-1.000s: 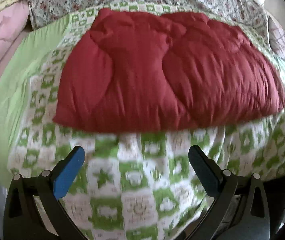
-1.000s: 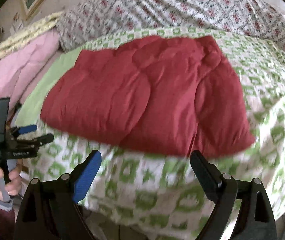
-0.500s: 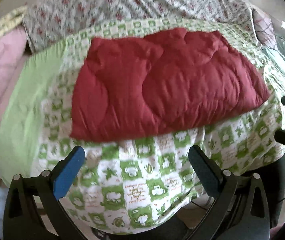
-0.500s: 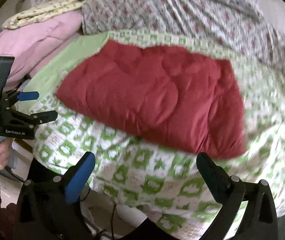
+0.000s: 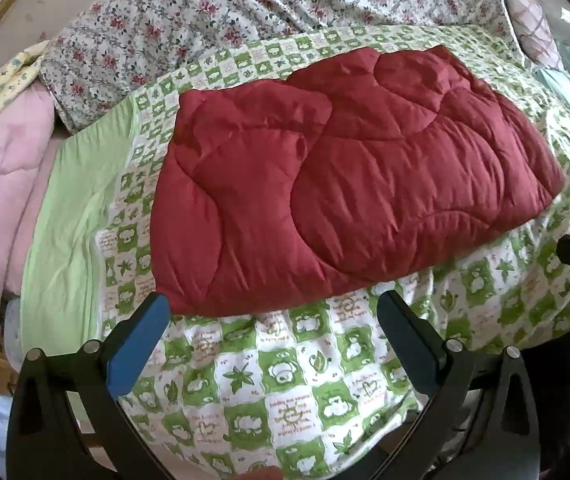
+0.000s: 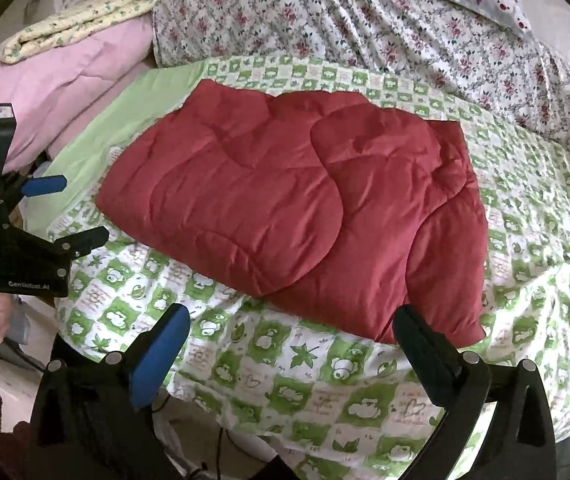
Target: Fold large clothes
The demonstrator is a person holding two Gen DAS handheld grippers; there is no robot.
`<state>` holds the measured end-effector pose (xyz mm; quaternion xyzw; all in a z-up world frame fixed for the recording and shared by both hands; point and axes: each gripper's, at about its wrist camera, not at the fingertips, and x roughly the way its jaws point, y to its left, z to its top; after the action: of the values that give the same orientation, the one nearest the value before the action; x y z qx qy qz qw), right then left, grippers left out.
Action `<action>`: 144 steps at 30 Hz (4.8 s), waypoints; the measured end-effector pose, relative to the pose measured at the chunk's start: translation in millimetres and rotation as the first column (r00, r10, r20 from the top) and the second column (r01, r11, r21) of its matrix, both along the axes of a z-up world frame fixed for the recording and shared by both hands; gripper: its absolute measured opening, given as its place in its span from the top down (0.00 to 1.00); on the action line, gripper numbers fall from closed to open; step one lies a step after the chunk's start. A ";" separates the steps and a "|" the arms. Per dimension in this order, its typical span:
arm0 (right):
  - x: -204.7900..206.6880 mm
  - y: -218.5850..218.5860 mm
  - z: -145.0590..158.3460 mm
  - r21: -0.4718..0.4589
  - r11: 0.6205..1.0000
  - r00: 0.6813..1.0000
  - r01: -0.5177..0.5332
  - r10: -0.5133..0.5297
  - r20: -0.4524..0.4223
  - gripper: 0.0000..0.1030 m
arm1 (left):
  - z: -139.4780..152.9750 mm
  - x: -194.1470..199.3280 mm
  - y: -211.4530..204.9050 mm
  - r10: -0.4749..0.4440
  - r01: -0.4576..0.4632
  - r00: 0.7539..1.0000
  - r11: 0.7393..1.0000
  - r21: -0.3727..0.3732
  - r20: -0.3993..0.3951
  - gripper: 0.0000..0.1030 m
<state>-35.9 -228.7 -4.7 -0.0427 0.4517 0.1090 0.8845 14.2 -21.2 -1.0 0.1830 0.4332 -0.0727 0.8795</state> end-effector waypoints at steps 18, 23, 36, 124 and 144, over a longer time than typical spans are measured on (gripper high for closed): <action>36.6 3.0 1.5 -0.033 0.999 1.000 -0.011 0.011 -0.016 0.01 | -3.0 29.4 -3.5 0.005 -0.005 1.000 1.000 0.011 -0.011 0.00; 44.3 4.0 1.3 -0.037 0.999 1.000 -0.015 0.014 -0.022 0.01 | -3.0 32.3 -4.4 0.004 -0.004 1.000 1.000 0.013 -0.010 0.00; 54.6 5.0 1.0 -0.039 0.999 0.999 -0.025 0.024 -0.028 0.01 | -2.8 43.5 -5.0 -0.003 0.003 1.000 1.000 0.005 -0.016 0.00; 65.0 5.3 9.1 -0.049 0.998 0.999 -0.034 0.034 -0.018 0.01 | 11.9 48.5 -5.0 -0.007 0.007 1.000 1.000 -0.018 0.022 0.00; 67.2 0.5 10.9 -0.049 0.998 0.999 -0.038 0.037 -0.023 0.01 | 14.6 50.1 -6.0 -0.001 0.001 1.000 1.000 -0.020 0.020 0.00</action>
<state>31.3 -228.2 6.2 -0.0718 0.4630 0.1147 0.8760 64.3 -27.2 13.6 0.1750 0.4236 -0.0758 0.8855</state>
